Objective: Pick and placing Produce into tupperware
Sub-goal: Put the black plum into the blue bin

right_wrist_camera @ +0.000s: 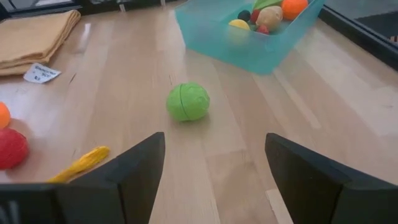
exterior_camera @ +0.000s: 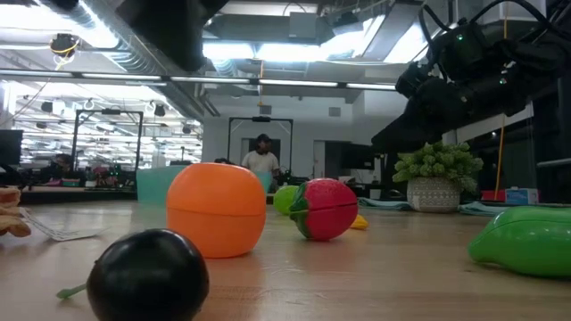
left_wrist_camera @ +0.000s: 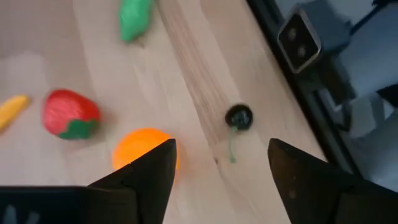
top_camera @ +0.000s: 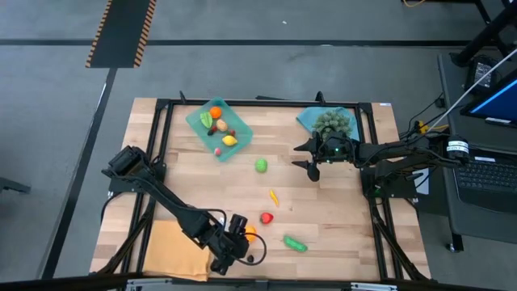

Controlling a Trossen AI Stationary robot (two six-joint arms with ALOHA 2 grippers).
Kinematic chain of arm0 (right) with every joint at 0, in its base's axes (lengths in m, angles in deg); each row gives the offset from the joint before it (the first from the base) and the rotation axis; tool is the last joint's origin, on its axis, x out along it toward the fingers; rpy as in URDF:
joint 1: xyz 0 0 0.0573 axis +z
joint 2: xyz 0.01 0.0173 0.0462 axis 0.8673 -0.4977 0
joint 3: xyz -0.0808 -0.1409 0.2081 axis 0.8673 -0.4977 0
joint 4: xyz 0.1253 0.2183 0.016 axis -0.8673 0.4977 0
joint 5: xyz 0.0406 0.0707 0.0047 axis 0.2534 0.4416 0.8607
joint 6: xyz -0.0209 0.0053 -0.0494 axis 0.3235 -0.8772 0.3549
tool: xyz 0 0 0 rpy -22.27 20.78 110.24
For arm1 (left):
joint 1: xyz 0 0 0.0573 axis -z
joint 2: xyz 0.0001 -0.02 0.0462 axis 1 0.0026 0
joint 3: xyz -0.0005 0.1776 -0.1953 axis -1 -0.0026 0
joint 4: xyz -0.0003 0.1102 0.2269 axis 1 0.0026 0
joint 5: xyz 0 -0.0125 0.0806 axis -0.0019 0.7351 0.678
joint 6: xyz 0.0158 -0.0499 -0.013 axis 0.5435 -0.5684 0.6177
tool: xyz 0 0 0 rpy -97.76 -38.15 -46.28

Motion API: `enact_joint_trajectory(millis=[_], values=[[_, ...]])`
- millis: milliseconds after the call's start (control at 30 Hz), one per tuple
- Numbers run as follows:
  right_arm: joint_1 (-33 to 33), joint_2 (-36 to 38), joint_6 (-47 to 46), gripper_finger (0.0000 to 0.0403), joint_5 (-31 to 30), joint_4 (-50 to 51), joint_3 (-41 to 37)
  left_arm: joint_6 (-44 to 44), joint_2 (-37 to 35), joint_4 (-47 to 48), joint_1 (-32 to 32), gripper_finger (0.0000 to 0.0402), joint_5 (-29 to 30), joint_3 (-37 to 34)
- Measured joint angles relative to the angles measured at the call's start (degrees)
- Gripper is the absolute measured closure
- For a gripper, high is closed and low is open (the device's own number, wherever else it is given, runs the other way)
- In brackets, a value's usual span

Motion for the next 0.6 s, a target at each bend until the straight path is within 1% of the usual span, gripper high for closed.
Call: enact_joint_trajectory(millis=[333,600], values=[[0.0,0.0,-1.5,0.0123,0.0,0.9,0.0,-1.5,7.8,-0.5,0.0,0.0162,-0.4,0.0],[0.0,0.0,-1.7,0.0123,0.0,1.3,0.0,-1.4,10.9,-6.2,0.0,0.0162,-0.4,-0.1]])
